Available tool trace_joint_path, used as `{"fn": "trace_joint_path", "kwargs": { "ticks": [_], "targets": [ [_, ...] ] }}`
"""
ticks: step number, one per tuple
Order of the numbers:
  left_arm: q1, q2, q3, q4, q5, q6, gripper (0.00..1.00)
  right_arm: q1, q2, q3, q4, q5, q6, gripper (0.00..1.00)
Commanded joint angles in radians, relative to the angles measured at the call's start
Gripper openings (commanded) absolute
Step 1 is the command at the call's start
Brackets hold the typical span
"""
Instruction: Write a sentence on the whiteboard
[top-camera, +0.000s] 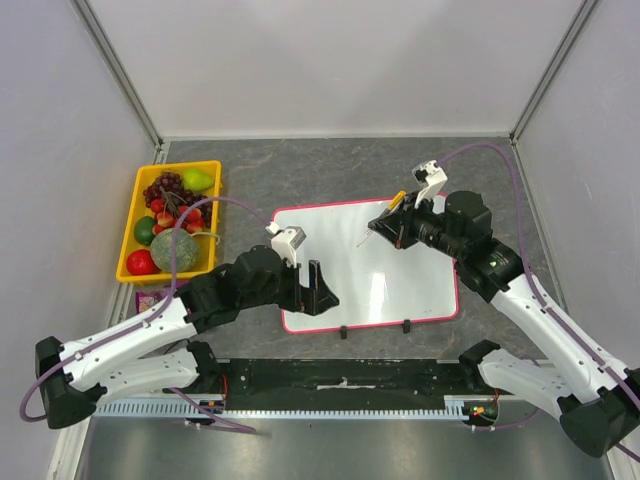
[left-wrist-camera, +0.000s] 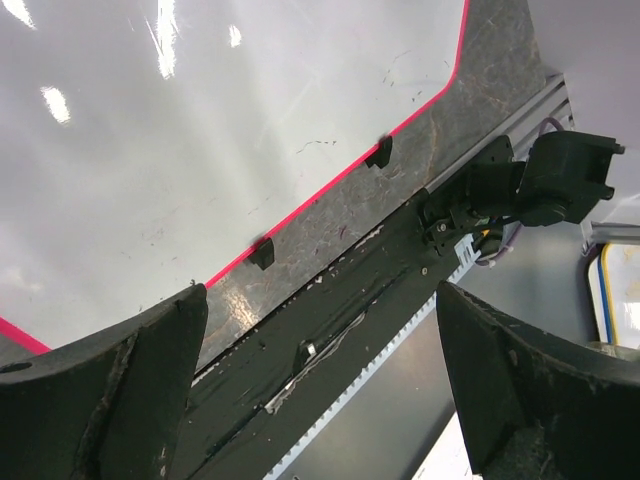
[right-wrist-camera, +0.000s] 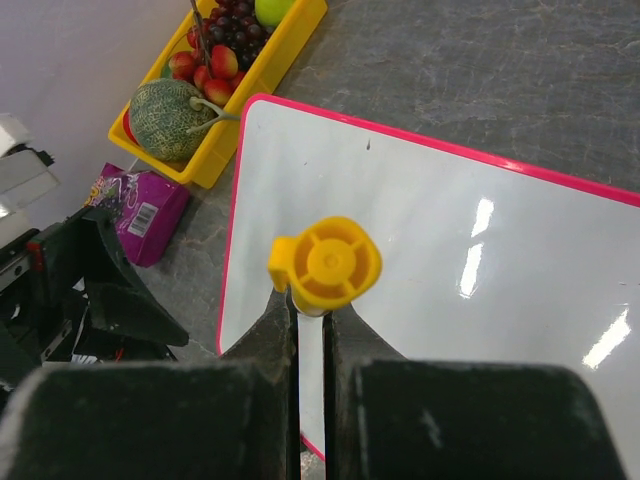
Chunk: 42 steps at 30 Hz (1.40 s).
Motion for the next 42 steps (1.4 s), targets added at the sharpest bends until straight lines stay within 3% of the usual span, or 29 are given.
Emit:
{"fn": "trace_joint_path", "kwargs": {
  "ticks": [1, 7, 13, 17, 22, 30, 35, 42],
  "targets": [
    [0.024, 0.036, 0.001, 0.074, 0.079, -0.003, 1.00, 0.000, -0.017, 0.001, 0.054, -0.024, -0.029, 0.00],
    [0.096, 0.053, 0.021, 0.049, 0.096, 0.009, 1.00, -0.002, 0.043, 0.006, 0.057, -0.052, -0.065, 0.00],
    [0.331, 0.169, 0.056, 0.129, 0.335, 0.116, 1.00, -0.006, 0.098, 0.035, 0.057, -0.012, -0.096, 0.00],
    [0.458, 0.335, 0.234, 0.062, 0.395, 0.239, 0.98, -0.008, 0.141, 0.058, 0.054, -0.001, -0.090, 0.00],
    [0.596, 0.423, 0.425, -0.035, 0.523, 0.337, 0.98, -0.008, 0.164, 0.075, 0.074, -0.027, -0.038, 0.00],
    [0.714, 0.245, 0.199, 0.087, 0.619, 0.353, 0.98, -0.006, 0.108, 0.096, 0.076, -0.058, -0.003, 0.00],
    [0.732, 0.198, 0.104, 0.101, 0.663, 0.330, 0.96, -0.008, 0.086, 0.080, 0.048, -0.113, 0.022, 0.00],
    [0.735, 0.018, 0.061, -0.027, 0.576, 0.391, 0.98, -0.009, -0.065, -0.032, 0.048, -0.081, 0.073, 0.00]
  ]
}}
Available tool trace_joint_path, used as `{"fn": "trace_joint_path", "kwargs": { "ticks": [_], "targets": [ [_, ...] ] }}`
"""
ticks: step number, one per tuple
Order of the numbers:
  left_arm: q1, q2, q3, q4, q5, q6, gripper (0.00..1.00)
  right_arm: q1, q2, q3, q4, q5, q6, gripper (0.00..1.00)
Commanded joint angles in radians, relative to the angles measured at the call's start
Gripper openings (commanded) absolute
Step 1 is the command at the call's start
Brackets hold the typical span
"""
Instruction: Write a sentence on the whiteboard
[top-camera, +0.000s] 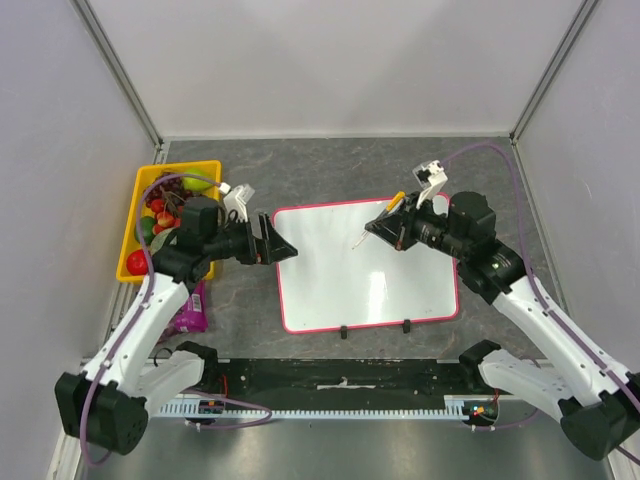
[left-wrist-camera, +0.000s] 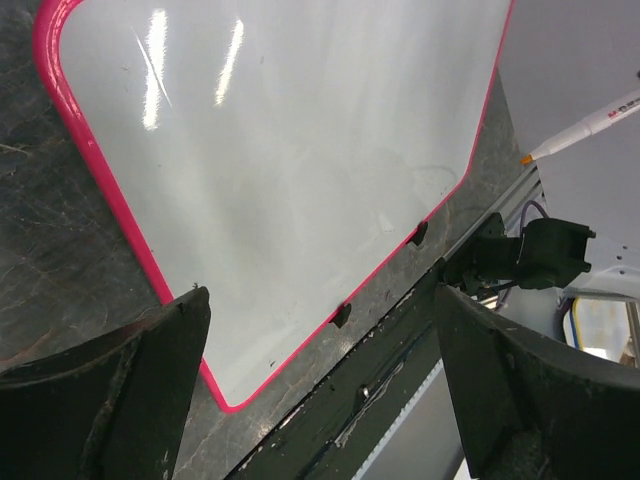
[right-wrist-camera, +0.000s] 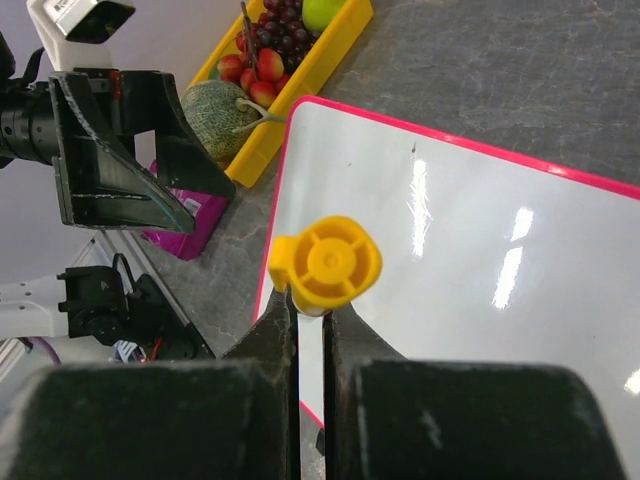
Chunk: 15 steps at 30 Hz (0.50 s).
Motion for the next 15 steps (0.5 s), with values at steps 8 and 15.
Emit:
{"fn": "trace_joint_path", "kwargs": {
  "ticks": [8, 15],
  "targets": [
    [0.010, -0.091, -0.048, -0.051, -0.017, 0.116, 0.97, -0.002, -0.138, -0.072, 0.021, -0.024, 0.030, 0.00],
    [0.019, -0.112, -0.088, 0.006, 0.027, 0.108, 0.98, -0.001, -0.187, -0.149, 0.020, -0.034, 0.019, 0.00]
  ]
}}
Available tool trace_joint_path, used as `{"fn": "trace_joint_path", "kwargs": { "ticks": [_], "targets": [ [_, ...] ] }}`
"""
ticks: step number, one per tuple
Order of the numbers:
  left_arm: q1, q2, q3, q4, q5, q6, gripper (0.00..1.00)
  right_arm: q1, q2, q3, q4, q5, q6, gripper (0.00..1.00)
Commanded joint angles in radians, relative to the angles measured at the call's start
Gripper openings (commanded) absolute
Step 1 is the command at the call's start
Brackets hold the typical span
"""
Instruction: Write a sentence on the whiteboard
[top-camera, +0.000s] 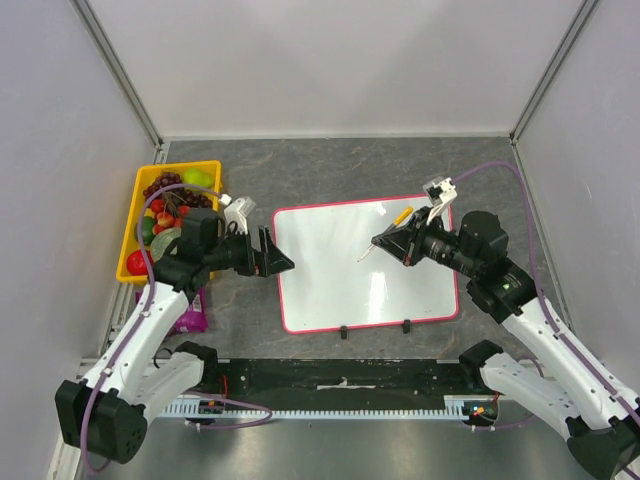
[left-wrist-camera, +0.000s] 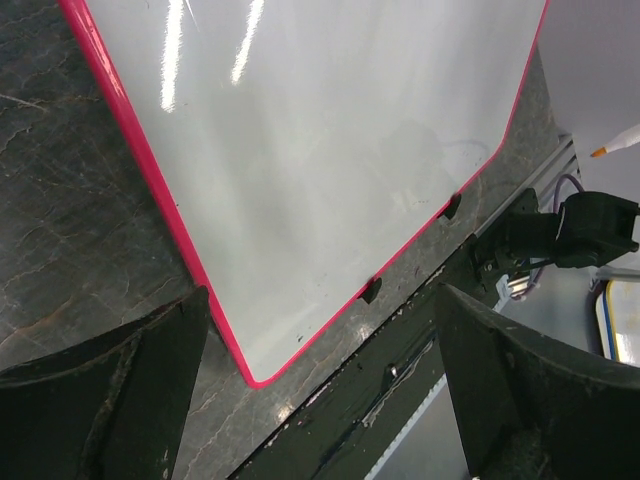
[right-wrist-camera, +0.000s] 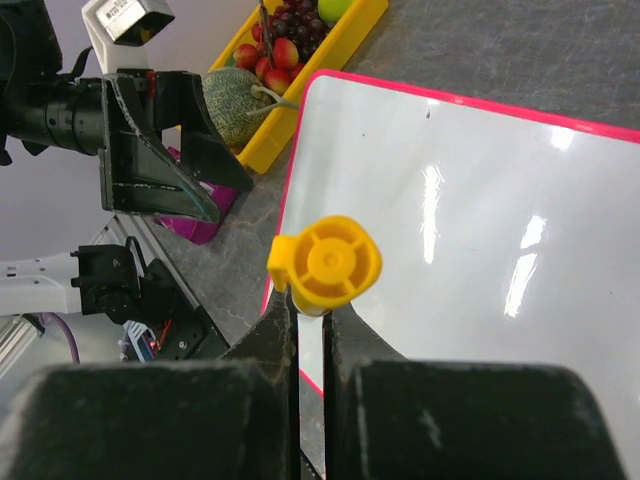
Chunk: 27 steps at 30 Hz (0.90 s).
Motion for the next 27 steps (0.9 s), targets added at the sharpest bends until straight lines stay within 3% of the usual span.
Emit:
{"fn": "trace_joint_path", "kwargs": {
  "ticks": [1, 14, 27],
  "targets": [
    [0.015, -0.034, -0.011, 0.059, 0.052, 0.034, 0.98, -0.002, -0.025, -0.041, 0.018, -0.019, -0.009, 0.00],
    [0.124, -0.158, -0.051, 0.065, 0.056, 0.031, 1.00, -0.004, 0.010, -0.038, 0.038, -0.046, -0.048, 0.00],
    [0.127, -0.158, -0.064, 0.081, 0.090, 0.032, 1.00, -0.002, -0.005, -0.070, 0.098, -0.078, -0.008, 0.00]
  ]
}}
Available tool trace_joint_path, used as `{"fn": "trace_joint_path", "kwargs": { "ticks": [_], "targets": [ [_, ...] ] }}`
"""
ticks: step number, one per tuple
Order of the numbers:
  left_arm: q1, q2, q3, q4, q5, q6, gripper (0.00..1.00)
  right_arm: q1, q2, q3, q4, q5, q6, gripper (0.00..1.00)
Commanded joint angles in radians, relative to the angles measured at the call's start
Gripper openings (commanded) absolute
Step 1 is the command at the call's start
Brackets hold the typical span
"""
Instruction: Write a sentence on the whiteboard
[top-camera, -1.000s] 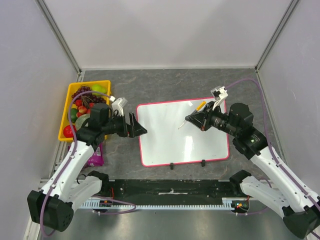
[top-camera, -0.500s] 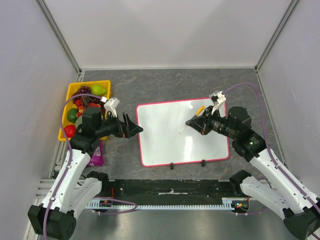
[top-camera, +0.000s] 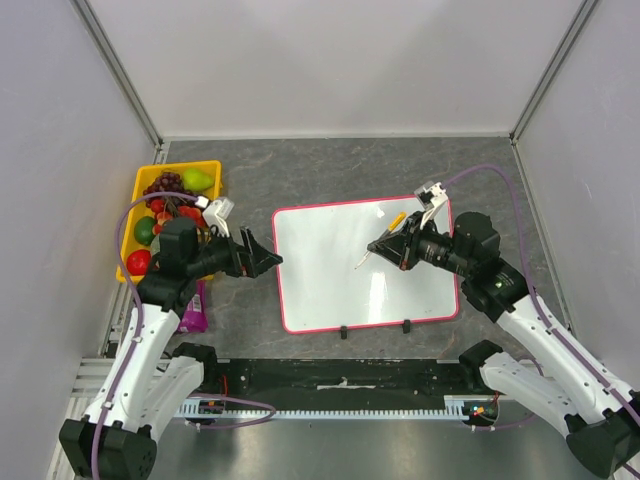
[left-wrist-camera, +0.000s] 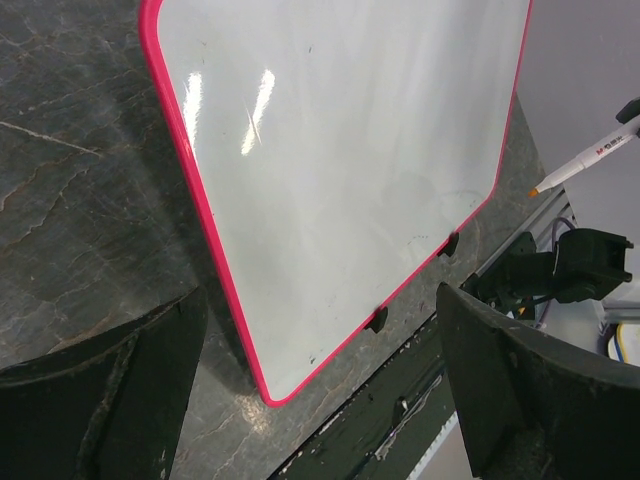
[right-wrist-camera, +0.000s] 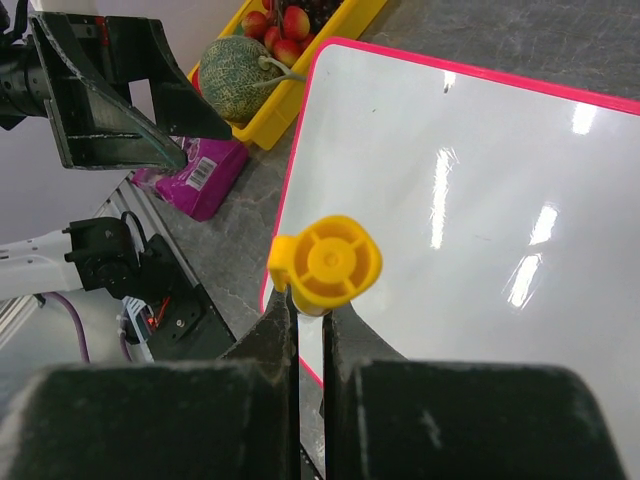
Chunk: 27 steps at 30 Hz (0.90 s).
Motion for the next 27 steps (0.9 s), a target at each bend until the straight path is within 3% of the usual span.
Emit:
{"fn": "trace_joint_path", "kwargs": {
  "ticks": [1, 27],
  "targets": [
    [0.006, -0.005, -0.008, 0.034, 0.057, 0.031, 1.00, -0.002, -0.027, -0.020, 0.074, -0.014, 0.024, 0.00],
    [0.005, -0.003, -0.021, 0.043, 0.062, 0.026, 0.99, -0.004, -0.004, -0.066, 0.174, -0.054, 0.050, 0.00]
  ]
}}
